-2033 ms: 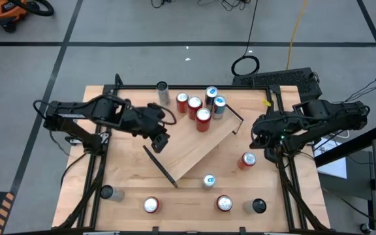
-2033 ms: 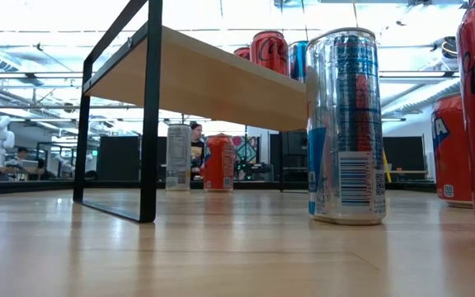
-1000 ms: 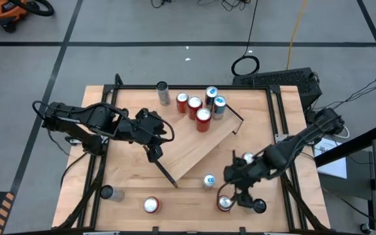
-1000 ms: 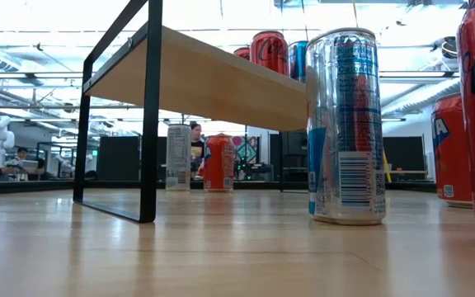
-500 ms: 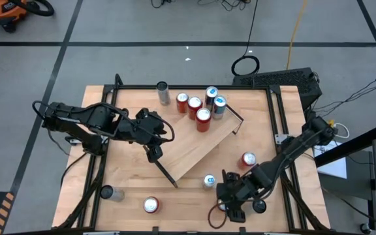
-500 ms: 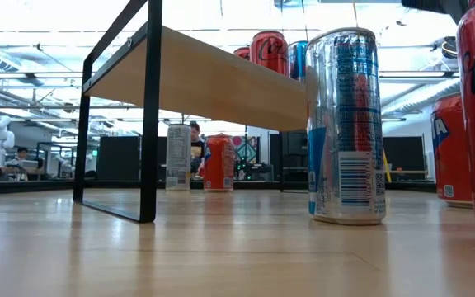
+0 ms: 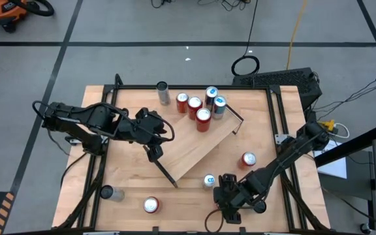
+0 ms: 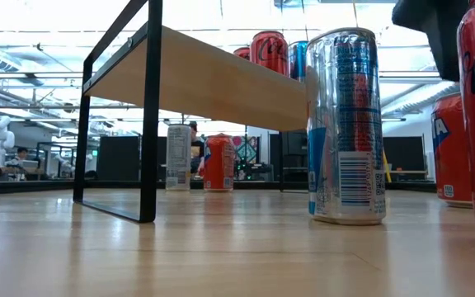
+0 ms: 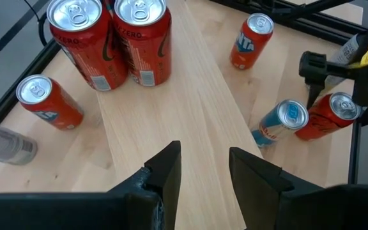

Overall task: Place canned beverage on shelf
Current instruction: Put the red soda can on the shelf

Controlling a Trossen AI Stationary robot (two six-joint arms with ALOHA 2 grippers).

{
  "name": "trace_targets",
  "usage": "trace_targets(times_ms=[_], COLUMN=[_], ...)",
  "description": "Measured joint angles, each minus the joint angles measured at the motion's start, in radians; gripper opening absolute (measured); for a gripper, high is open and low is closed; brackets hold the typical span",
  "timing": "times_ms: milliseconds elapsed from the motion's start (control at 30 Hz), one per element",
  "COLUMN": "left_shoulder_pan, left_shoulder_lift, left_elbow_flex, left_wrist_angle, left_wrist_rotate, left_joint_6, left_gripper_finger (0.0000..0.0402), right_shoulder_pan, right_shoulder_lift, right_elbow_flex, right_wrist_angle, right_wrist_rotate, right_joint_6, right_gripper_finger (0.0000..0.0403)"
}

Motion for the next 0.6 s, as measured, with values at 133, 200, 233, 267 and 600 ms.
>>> trace_targets(times_ms=[133, 200, 233, 267, 600], left_shoulder_pan=[0.0, 0.0, 0.0, 0.0, 0.0], left_shoulder_lift=[0.0, 0.0, 0.0, 0.0, 0.0], left_elbow_flex=[0.0, 0.0, 0.0, 0.0, 0.0], left_wrist_angle=[0.0, 0.0, 0.0, 0.0, 0.001], left_wrist_rotate=[0.0, -0.001, -0.001, -0.001, -0.008], left_joint_6=[-0.002, -0.003, -0.002, -0.002, -0.002], left_gripper_finger=[0.0136, 0.0136, 0.0136, 0.0136, 0.0136], right_shoulder_pan=[0.0, 0.0, 0.0, 0.0, -0.002], right_shoulder_lift=[0.029, 0.04, 0.046, 0.051, 0.058], right_elbow_flex=[0.0, 0.0, 0.0, 0.0, 0.0], right_wrist_angle=[-0.002, -0.003, -0.005, -0.005, 0.01], right_wrist_rotate=[-0.035, -0.046, -0.047, -0.047, 0.005], right_joint_6=[-0.016, -0.019, -0.019, -0.019, -0.052], right_gripper_finger=[0.0397, 0.0394, 0.0393, 0.0393, 0.0384])
